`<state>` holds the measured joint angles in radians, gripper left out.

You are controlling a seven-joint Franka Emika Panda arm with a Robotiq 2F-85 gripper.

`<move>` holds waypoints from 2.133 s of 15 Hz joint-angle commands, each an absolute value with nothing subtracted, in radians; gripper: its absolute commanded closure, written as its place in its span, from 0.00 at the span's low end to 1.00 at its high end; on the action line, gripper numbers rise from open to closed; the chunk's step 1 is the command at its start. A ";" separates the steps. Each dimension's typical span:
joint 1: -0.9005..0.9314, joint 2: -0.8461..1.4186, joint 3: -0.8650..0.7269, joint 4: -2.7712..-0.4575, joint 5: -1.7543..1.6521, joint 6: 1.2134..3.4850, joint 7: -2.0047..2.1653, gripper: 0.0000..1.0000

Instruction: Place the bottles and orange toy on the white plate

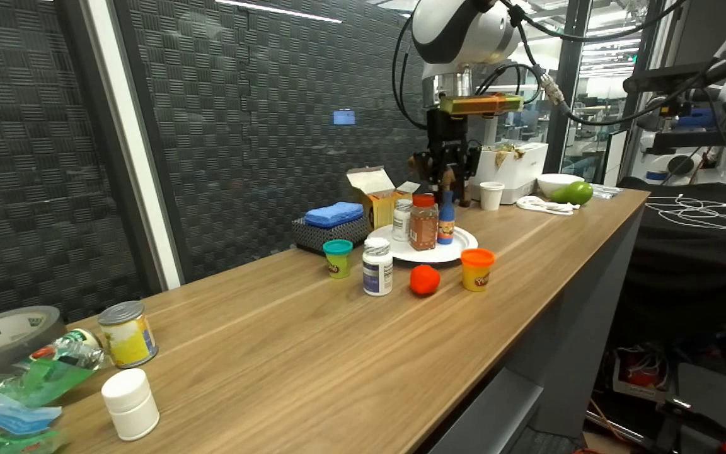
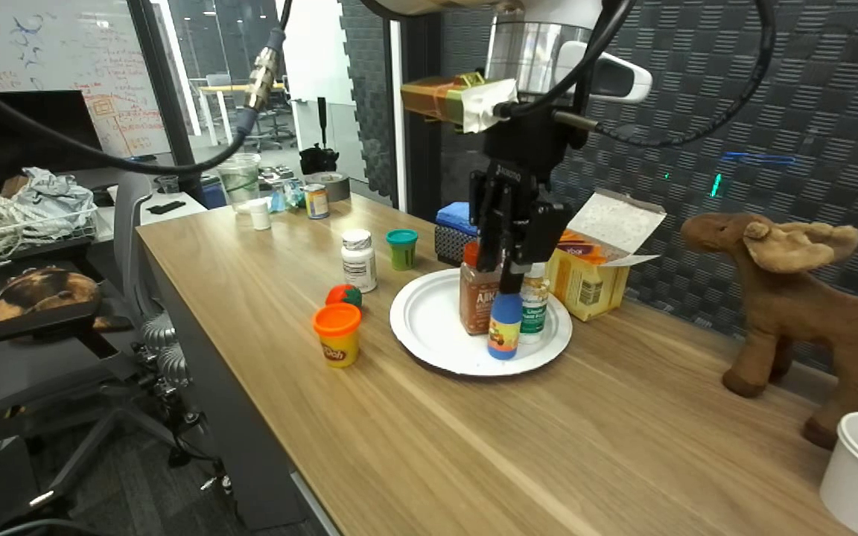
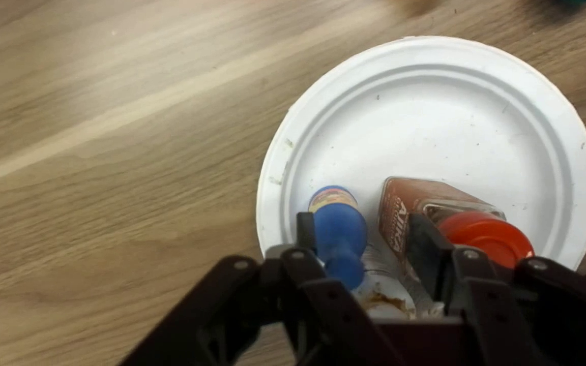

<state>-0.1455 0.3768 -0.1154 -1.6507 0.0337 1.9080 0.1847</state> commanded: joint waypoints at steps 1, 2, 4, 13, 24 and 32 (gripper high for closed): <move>-0.146 0.372 -0.123 -1.628 0.057 1.916 0.198 0.16; -0.146 0.370 -0.123 -1.628 0.057 1.916 0.198 0.10; -0.144 0.354 -0.123 -1.637 0.055 1.920 0.199 0.00; -0.090 0.184 -0.122 -1.804 0.007 2.013 0.311 0.00; -0.033 0.039 -0.091 -2.112 -0.111 2.071 0.533 0.00; -0.038 0.047 -0.070 -2.158 -0.008 2.093 0.495 0.00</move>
